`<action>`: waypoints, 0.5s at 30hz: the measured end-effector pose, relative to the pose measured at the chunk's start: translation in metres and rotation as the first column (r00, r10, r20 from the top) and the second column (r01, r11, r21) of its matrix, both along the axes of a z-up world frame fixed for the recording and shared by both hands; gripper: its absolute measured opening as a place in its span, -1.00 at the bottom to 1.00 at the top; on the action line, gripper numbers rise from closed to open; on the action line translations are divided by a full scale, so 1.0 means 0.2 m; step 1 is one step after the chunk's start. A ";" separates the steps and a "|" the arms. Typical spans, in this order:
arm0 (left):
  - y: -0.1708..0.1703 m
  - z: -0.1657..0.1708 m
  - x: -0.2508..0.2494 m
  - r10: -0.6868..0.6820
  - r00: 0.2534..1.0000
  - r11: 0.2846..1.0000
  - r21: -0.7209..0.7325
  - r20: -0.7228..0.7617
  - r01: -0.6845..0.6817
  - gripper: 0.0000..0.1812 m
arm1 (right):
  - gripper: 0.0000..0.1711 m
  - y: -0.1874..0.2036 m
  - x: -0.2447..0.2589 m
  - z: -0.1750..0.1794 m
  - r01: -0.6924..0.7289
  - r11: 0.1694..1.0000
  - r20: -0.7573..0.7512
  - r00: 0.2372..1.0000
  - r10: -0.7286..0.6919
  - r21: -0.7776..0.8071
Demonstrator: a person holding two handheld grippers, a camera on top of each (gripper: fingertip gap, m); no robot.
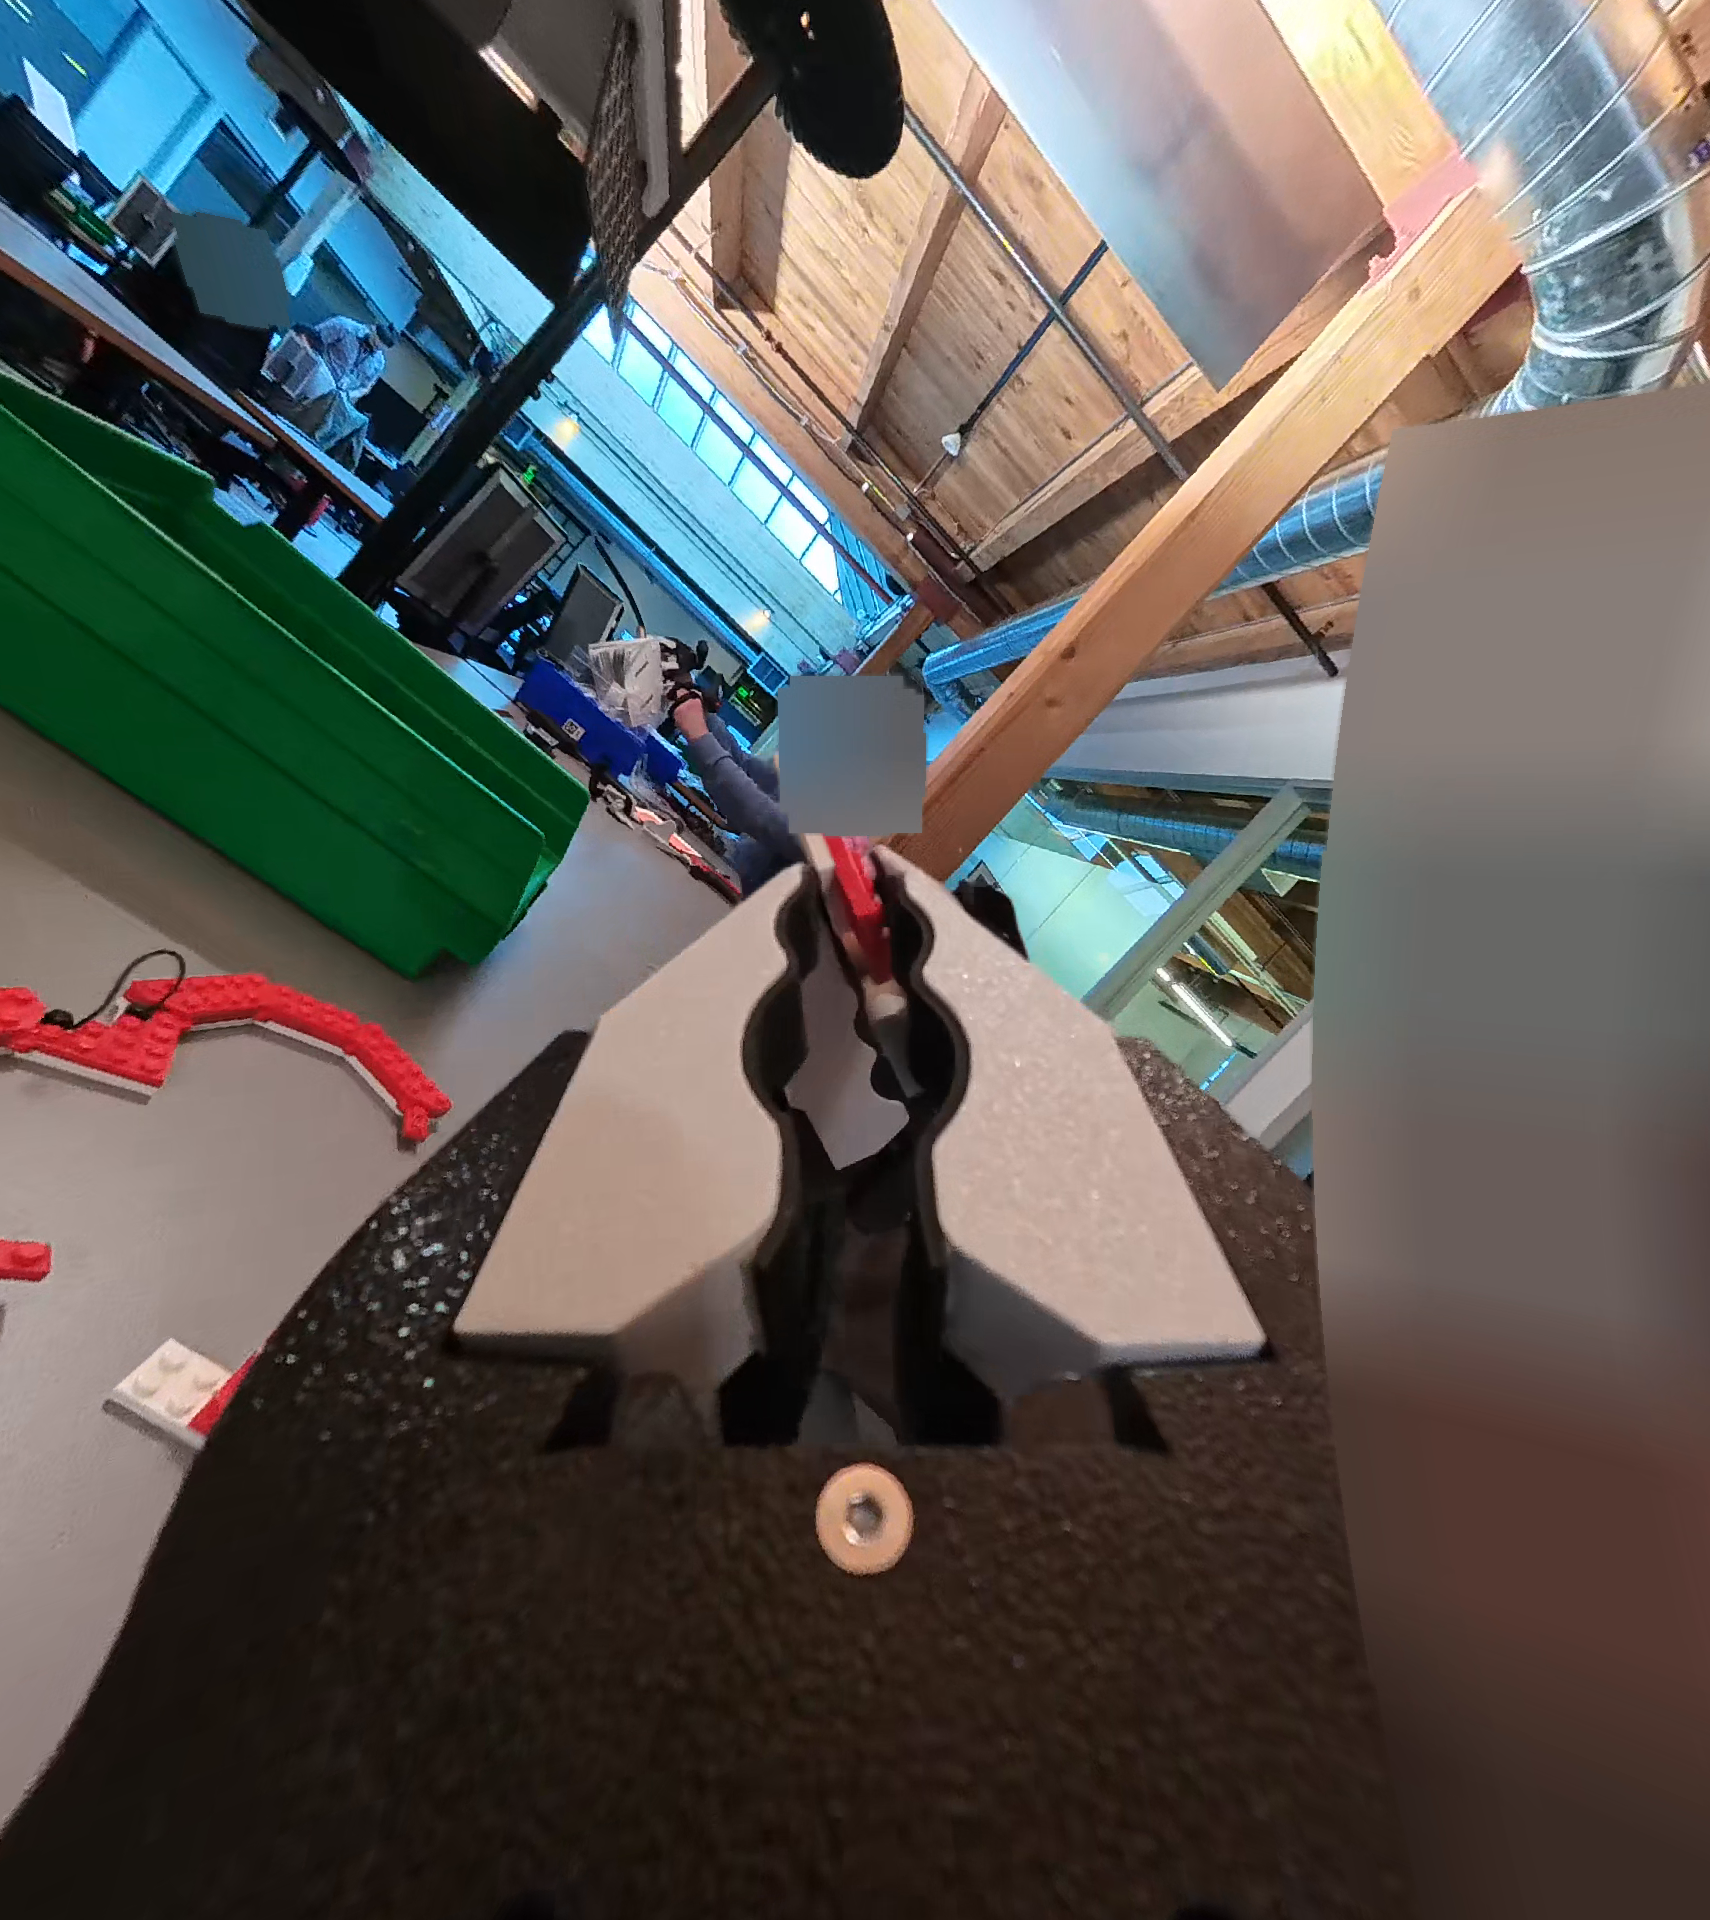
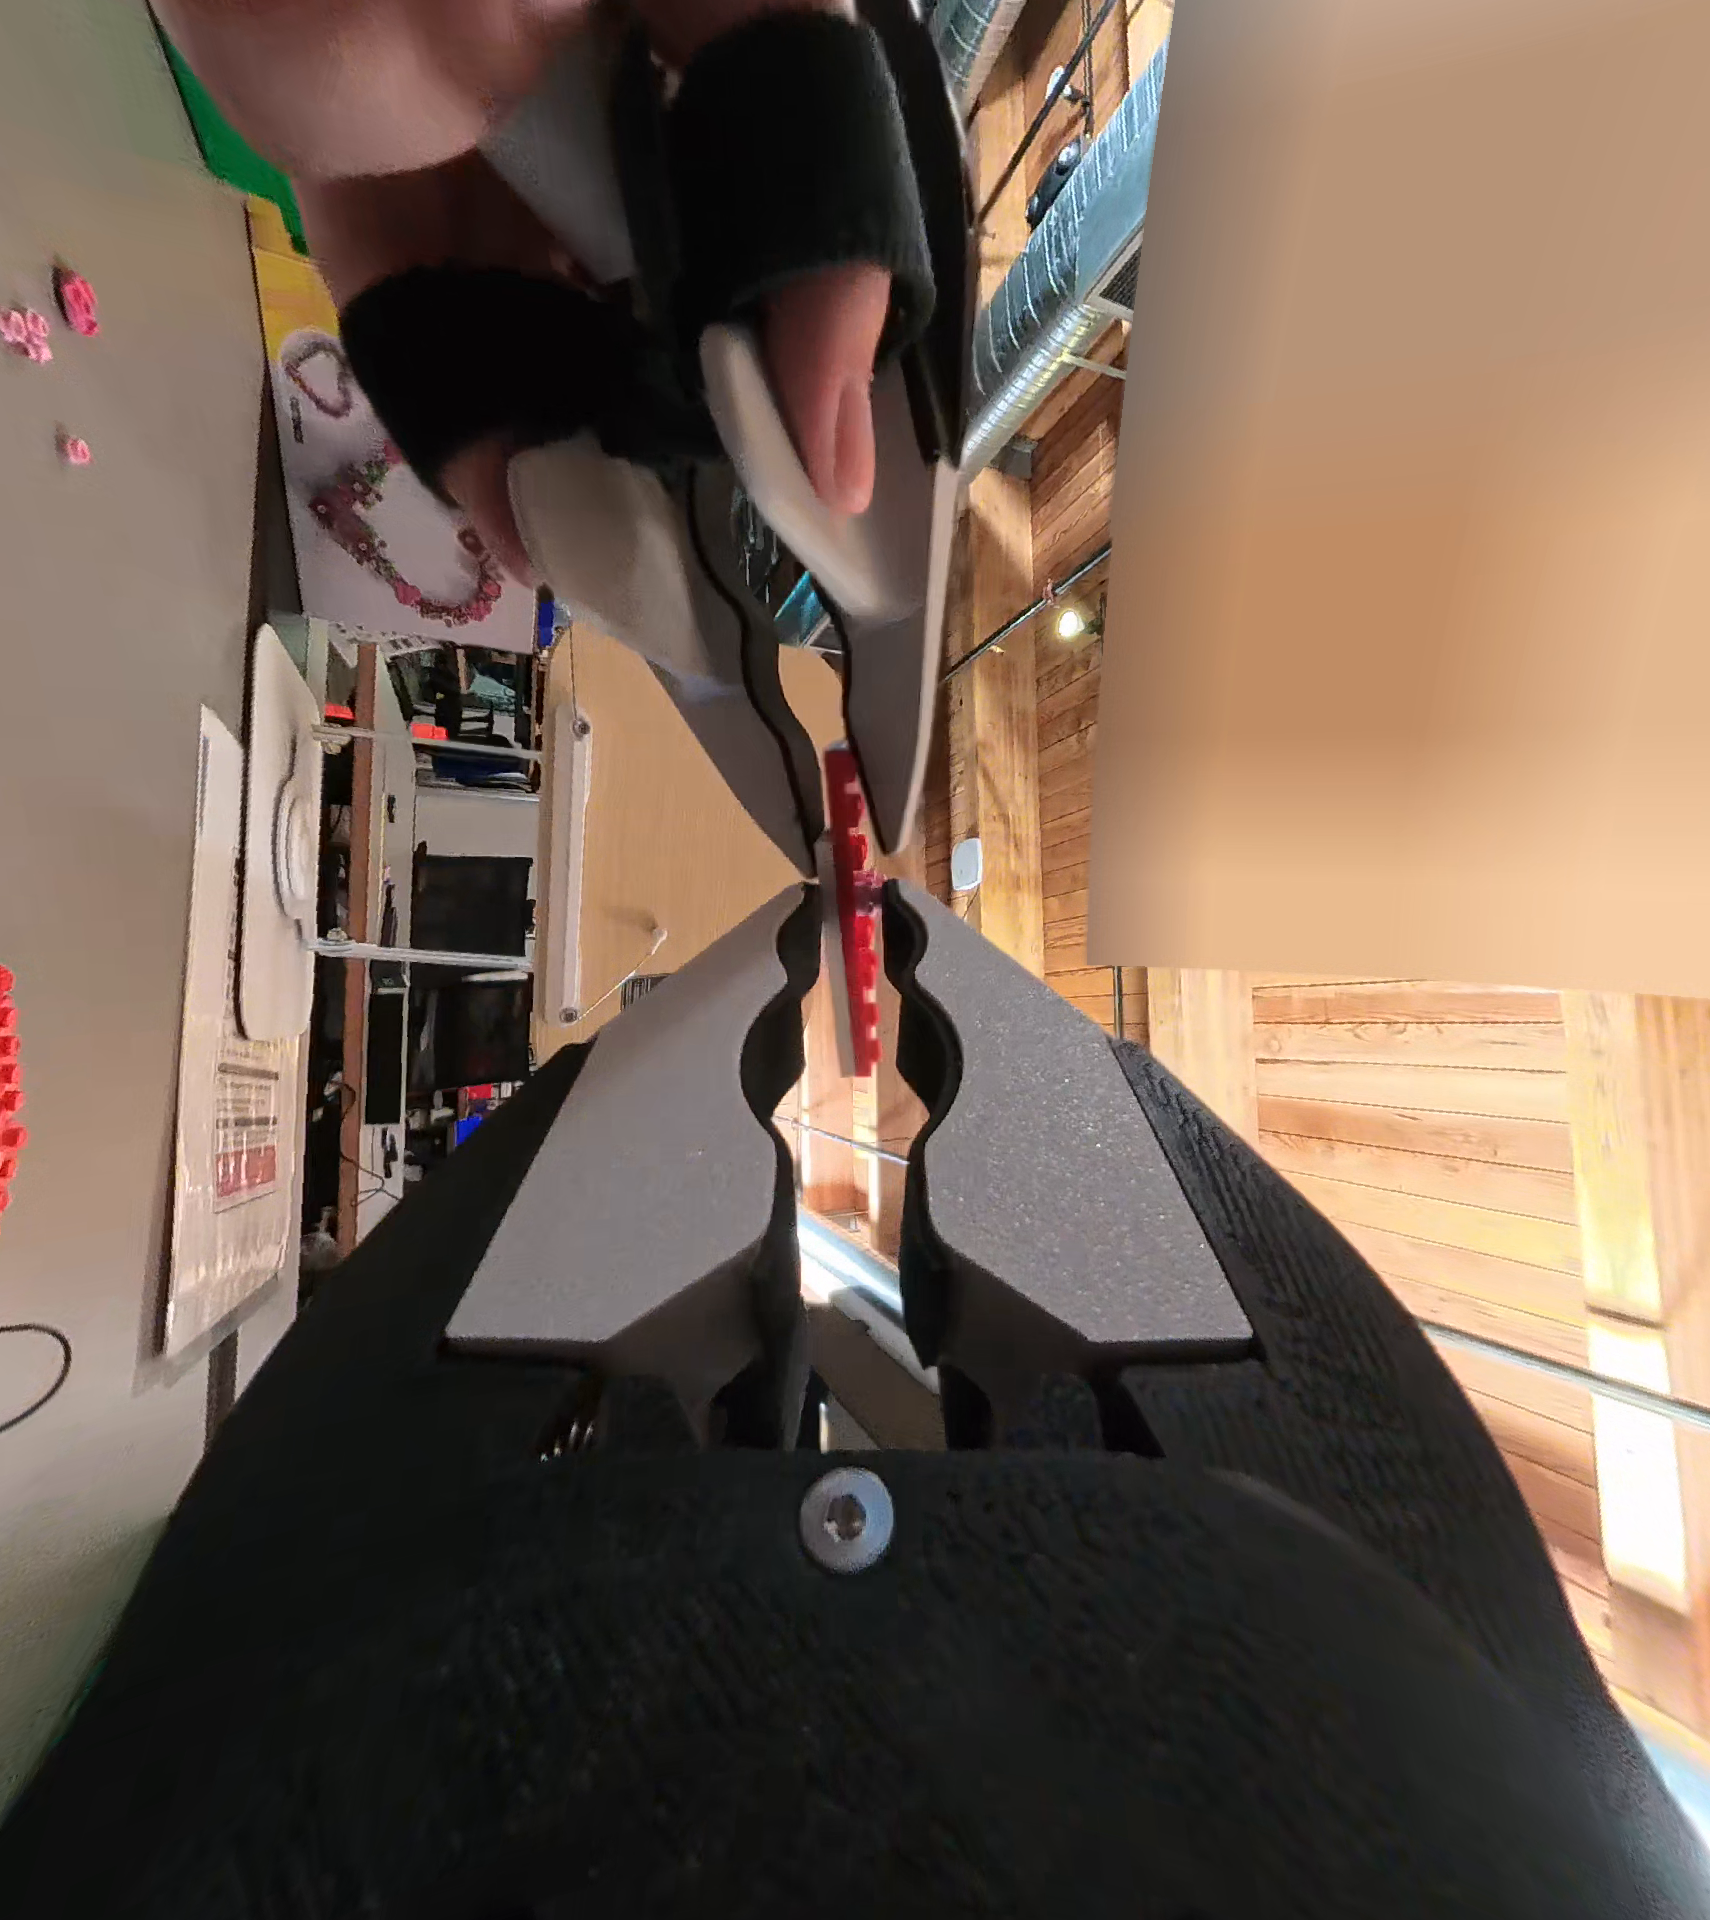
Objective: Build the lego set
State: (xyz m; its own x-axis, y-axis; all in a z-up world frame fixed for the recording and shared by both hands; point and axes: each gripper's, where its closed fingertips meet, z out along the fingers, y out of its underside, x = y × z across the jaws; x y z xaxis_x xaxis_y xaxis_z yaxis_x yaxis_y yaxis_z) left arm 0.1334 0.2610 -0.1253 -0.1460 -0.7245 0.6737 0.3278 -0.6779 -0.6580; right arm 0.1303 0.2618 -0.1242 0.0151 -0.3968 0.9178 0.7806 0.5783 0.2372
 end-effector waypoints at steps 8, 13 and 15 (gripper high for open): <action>0.04 -0.02 -0.08 0.033 0.999 0.999 0.012 0.001 -0.033 -0.94 | -0.68 -0.03 0.00 0.00 -0.041 0.988 -0.095 0.995 0.027 -0.149; 0.08 -0.06 -0.12 0.129 0.989 0.987 0.108 -0.077 -0.120 -0.94 | -0.66 -0.10 0.23 0.07 -0.076 0.948 -0.267 0.964 -0.009 -0.308; 0.08 -0.10 -0.12 0.169 0.976 0.973 0.181 -0.135 -0.144 -0.94 | -0.68 -0.11 0.31 0.08 -0.091 0.913 -0.357 0.932 -0.063 -0.398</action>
State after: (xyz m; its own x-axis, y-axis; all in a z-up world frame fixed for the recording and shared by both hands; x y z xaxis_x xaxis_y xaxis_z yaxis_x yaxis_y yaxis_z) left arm 0.1099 0.2777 -0.1455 0.0710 -0.8355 0.5449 0.3108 -0.5006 -0.8080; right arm 0.1921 0.2396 -0.1075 0.3723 0.0068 0.9281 0.7584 0.5742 -0.3084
